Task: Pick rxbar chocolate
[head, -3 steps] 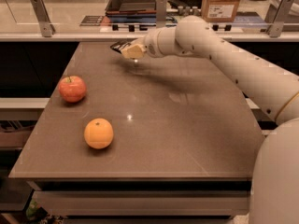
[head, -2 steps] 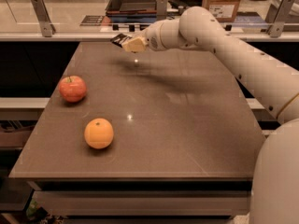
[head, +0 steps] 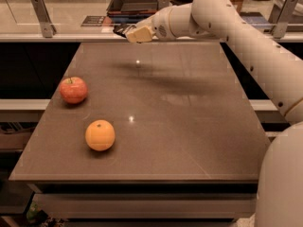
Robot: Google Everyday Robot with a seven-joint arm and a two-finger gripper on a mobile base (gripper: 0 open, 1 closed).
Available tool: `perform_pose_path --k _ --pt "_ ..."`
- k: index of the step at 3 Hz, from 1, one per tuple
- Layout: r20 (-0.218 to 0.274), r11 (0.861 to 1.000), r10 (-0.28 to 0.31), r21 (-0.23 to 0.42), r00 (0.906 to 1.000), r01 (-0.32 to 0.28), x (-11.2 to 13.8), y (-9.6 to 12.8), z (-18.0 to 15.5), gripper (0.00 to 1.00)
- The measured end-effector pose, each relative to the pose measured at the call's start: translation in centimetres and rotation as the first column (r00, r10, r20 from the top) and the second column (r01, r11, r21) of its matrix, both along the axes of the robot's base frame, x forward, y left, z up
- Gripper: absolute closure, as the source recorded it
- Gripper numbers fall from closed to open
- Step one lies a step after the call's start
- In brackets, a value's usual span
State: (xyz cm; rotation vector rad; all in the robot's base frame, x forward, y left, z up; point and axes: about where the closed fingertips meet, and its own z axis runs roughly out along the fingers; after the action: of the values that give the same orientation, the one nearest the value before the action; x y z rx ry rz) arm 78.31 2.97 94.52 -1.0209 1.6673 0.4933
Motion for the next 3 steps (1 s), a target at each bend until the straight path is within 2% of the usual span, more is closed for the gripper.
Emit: perform_pose_path --k 3 --pt "0.105 1.0 -0.001 -0.015 0.9945 0.003 -2.8 -1.8 4.6 1.0"
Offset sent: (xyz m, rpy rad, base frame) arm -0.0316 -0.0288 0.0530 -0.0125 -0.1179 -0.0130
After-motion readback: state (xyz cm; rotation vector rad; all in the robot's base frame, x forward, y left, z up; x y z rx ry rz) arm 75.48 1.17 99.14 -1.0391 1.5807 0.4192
